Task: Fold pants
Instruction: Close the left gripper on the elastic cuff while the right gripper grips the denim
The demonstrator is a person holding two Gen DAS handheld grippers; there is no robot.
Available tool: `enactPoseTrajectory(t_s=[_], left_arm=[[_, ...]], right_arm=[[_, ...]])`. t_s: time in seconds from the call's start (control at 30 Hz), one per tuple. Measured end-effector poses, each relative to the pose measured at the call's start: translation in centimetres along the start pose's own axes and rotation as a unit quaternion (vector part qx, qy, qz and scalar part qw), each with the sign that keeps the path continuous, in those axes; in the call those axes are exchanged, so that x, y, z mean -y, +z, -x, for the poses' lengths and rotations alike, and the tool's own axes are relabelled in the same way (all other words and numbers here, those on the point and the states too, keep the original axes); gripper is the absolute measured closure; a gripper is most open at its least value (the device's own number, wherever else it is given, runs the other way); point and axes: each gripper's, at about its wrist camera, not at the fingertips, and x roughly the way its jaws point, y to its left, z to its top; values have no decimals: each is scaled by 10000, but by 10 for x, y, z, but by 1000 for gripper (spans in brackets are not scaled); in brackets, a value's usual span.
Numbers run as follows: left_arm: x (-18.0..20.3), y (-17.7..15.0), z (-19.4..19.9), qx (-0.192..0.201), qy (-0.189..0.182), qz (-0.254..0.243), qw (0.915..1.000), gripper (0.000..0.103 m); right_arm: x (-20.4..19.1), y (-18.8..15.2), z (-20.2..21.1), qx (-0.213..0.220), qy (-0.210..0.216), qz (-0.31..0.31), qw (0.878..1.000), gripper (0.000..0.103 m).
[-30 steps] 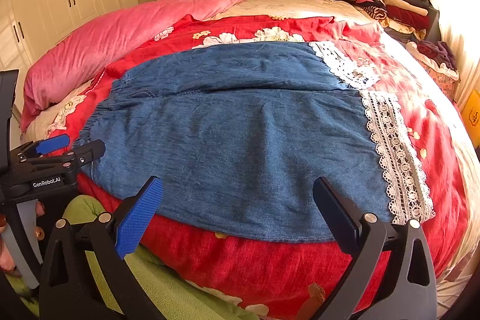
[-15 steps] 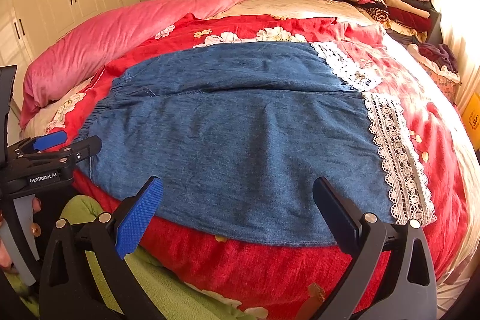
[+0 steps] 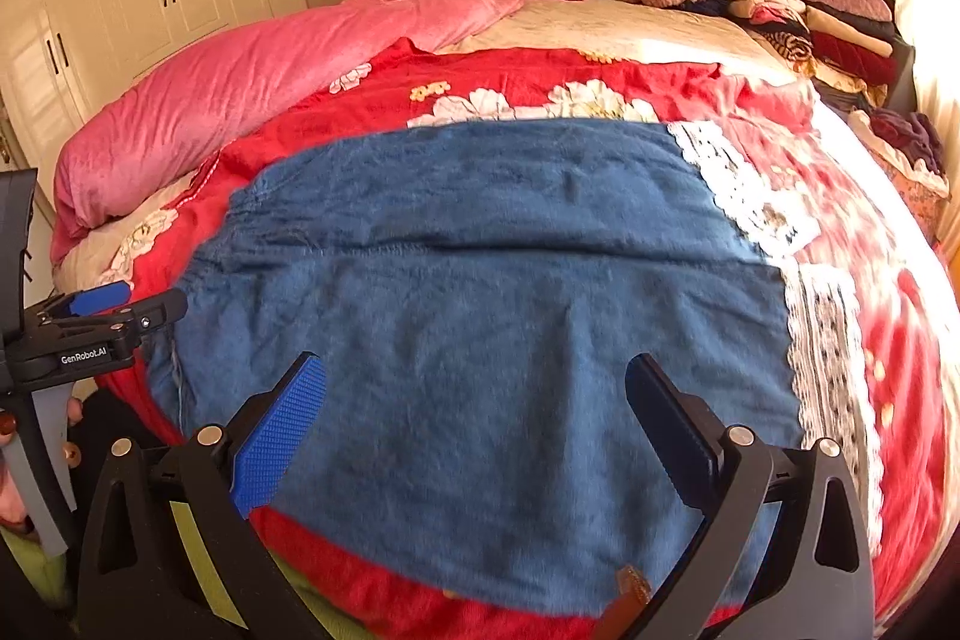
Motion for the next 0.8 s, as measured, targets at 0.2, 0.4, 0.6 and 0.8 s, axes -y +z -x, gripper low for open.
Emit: enactPoseTrajectory(t_s=[0.2, 0.4, 0.6, 0.8], left_arm=[[-21, 23, -16, -82, 74, 146, 9998, 9], [-40, 49, -31, -93, 94, 273, 9995, 9], [-52, 74, -55, -170, -66, 210, 9996, 9], [-64, 92, -84, -360, -49, 259, 9990, 9]], right_arm=[[-3, 35, -22, -46, 173, 156, 9997, 4], [-9, 69, -46, -66, 414, 247, 9988, 4], [-17, 104, -78, -140, 568, 582, 9966, 4], [-37, 126, -116, -373, 517, 1318, 9892, 4]])
